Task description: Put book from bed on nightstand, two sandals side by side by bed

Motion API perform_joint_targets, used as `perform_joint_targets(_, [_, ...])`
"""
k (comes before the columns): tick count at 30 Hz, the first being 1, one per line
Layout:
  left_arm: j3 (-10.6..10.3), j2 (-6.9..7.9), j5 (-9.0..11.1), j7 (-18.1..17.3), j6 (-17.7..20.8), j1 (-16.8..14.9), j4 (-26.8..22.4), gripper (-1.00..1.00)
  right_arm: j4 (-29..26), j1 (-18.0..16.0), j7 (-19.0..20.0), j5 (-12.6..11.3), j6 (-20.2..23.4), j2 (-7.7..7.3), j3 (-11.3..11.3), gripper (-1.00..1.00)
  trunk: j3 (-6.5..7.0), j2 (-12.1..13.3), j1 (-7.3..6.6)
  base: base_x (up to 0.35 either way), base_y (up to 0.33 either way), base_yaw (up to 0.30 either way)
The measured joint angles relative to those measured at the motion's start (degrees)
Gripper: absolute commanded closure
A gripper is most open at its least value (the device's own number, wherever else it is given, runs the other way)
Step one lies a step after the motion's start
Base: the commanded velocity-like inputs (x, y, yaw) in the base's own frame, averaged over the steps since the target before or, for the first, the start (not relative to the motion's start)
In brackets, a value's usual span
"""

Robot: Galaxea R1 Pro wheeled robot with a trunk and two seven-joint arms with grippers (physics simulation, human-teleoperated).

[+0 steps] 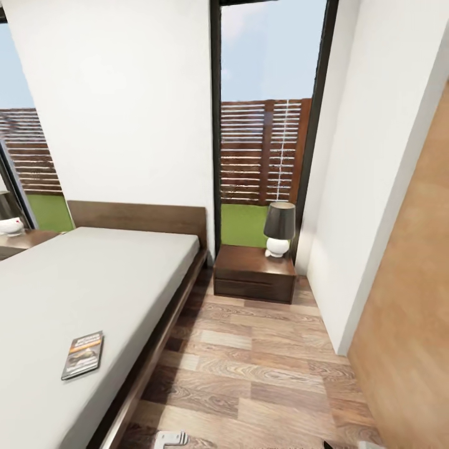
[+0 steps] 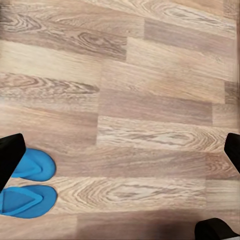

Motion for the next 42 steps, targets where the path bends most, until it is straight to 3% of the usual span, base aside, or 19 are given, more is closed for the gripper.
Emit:
perform_joint_targets(16, [0.00,0.00,-0.01,-0.01,-0.01,0.01,-0.01,-1.00,0.01,-0.03,0.44,0.09,-0.05,0.01,0.08,-1.00,0.00,0.00,0.00,0.000,0.000,-0.076])
perform_joint_targets(42, [0.00,0.01,-0.08,-0.02,0.03,0.01,-0.01,-1.00,0.03,-0.01,0.27,0.09,-0.08,0.01,0.08,-1.00,0.00,0.00,-0.01,0.032,-0.047,-0.235])
